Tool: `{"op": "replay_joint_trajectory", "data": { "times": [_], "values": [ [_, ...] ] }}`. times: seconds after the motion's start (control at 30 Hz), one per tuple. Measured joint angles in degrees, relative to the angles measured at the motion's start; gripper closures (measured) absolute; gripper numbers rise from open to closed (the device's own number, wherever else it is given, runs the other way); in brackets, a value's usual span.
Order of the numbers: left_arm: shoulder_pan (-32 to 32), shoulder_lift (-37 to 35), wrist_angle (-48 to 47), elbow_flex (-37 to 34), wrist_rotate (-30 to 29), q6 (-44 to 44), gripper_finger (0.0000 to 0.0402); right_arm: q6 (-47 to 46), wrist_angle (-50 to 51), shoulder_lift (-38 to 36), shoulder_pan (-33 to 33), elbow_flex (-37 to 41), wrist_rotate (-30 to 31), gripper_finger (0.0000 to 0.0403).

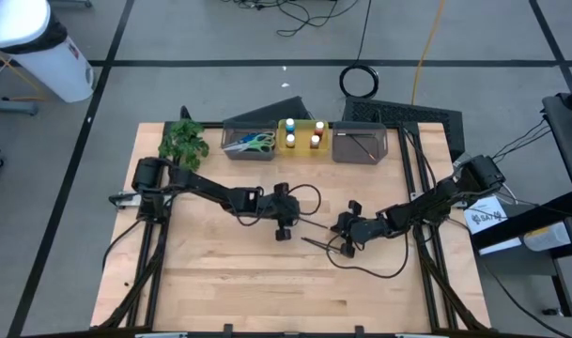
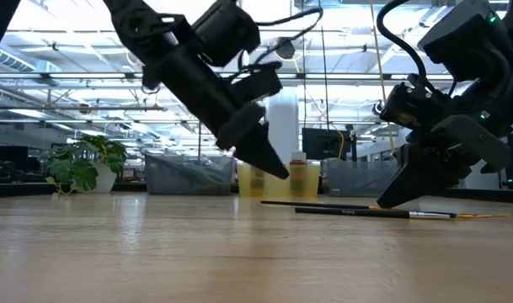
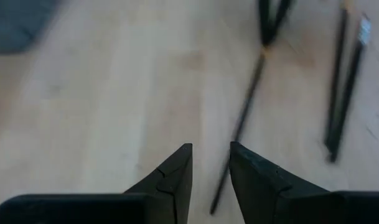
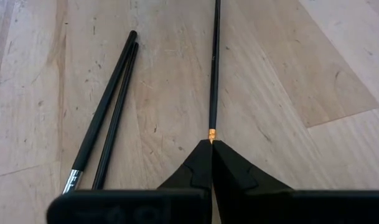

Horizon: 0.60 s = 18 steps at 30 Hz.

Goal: Pick & Place Paint Supplies
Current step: Put the top gold paintbrush into the right black bin

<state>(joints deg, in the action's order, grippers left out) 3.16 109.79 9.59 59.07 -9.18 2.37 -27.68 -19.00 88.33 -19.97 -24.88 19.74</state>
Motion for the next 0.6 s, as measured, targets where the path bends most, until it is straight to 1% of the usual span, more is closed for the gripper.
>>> {"op": "replay_joint_trajectory", "data": {
  "times": [0.07, 0.3, 0.43, 0.6],
  "values": [
    [-0.87, 0.34, -0.81, -0.04, 3.89, 1.11, 0.0284, 0.00, 0.00, 0.00, 0.00, 0.02, -0.04, 0.0403],
    [-2.12, 0.71, -2.35, -0.04, 9.40, 3.56, 0.0284, 0.03, 0.09, 0.04, 0.00, 0.09, -0.21, 0.0403],
    [-1.91, 0.71, -2.53, -0.04, 10.19, 6.58, 0.0284, 0.06, 0.13, 0.04, 0.00, 0.09, -0.26, 0.0403],
    [-2.06, 1.46, -1.94, 0.02, 10.11, 6.54, 0.0284, 0.30, 0.13, 0.07, 0.00, 0.09, -0.29, 0.0403]
  ]
}}
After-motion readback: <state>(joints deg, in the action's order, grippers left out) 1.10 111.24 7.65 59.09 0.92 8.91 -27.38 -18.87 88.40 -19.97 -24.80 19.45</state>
